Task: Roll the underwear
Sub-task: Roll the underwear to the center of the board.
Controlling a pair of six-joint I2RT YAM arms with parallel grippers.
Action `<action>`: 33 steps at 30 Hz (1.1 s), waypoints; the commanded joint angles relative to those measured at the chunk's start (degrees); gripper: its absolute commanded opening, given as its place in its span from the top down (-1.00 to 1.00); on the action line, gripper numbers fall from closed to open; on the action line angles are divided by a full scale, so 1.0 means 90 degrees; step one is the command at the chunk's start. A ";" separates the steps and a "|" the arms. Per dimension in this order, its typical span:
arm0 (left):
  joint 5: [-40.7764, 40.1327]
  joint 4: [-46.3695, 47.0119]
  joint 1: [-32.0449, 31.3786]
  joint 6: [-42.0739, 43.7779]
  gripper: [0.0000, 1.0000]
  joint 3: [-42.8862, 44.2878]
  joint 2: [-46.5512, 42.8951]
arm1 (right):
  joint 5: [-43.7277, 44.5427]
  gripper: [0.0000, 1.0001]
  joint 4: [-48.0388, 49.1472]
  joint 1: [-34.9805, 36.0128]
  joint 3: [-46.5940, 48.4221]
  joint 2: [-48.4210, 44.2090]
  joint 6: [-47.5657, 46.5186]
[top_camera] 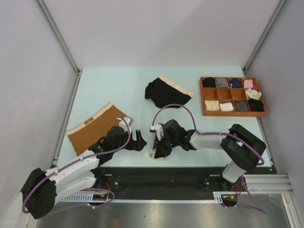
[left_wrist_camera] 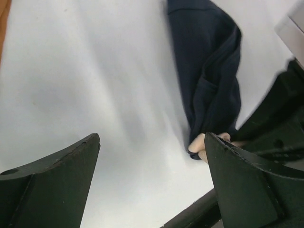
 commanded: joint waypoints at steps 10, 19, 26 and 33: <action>0.1691 0.2525 -0.0477 0.0580 -0.63 -0.0798 0.0087 | -0.1475 1.00 0.0297 -0.1205 0.0496 0.0882 0.0405; 0.1302 0.2976 -0.0820 0.0814 -0.50 -0.0525 0.1084 | -0.2110 1.00 0.0443 -0.1527 0.0682 0.1390 0.0464; 0.1086 0.3366 -0.0820 0.0844 -0.39 -0.0349 0.1894 | -0.2374 1.00 0.0512 -0.1635 0.0731 0.1586 0.0474; 0.1018 0.3776 -0.0820 0.0834 -0.26 -0.0271 0.2373 | -0.2443 1.00 0.0483 -0.1703 0.0721 0.1625 0.0415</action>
